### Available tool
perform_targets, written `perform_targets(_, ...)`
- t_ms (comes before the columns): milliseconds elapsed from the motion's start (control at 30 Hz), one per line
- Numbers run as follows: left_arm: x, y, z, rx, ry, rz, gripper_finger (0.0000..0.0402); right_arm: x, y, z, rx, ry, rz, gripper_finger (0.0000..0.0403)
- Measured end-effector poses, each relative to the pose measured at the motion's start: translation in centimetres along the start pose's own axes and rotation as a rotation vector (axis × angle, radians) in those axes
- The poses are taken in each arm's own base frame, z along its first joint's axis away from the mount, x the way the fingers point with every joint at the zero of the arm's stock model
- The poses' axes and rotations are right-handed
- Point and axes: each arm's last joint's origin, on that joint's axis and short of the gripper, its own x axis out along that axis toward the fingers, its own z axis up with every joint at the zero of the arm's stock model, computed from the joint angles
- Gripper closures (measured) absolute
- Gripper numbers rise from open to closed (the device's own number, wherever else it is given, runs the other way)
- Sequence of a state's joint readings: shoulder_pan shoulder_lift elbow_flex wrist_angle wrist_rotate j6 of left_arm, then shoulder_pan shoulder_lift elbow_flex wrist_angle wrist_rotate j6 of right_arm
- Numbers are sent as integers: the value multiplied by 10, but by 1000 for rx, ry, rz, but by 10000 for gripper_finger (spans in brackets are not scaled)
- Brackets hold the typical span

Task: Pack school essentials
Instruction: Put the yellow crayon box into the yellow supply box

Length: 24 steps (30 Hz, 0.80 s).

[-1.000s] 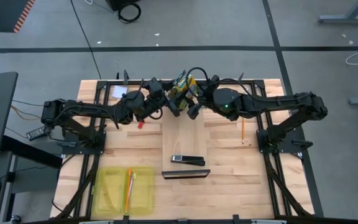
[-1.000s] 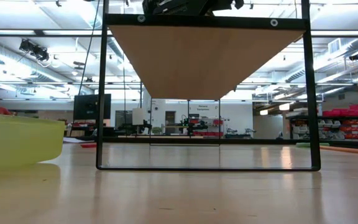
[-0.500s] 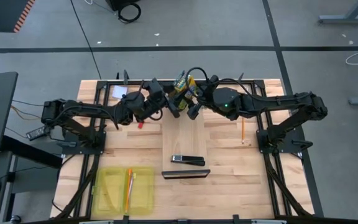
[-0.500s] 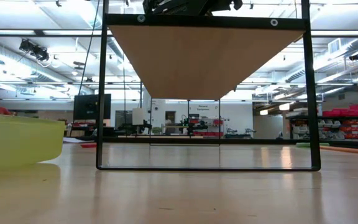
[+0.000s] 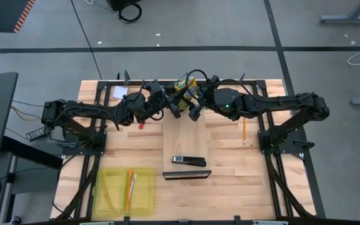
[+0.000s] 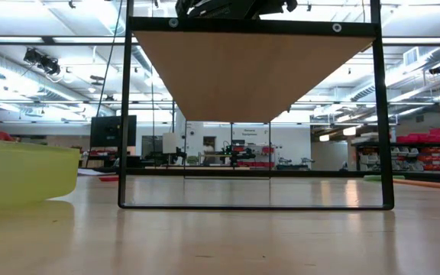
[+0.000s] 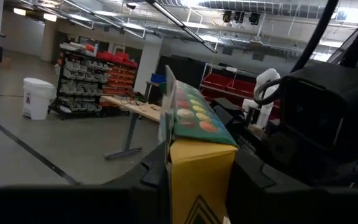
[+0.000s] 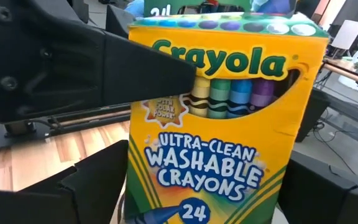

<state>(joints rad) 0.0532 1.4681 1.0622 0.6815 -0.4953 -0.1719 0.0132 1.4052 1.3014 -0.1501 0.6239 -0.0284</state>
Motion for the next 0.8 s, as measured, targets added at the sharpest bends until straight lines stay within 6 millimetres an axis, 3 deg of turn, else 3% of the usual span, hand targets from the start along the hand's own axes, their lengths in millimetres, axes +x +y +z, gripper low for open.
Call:
perform_targets(533, 0, 0, 0, 4, 3, -2, 301, -1, -1, -2, -29, 22, 7, 24)
perform_targets(800, -1, 0, 2, 16, -2, -1, 302, -13, -16, 2, -42, 39, -18, 24)
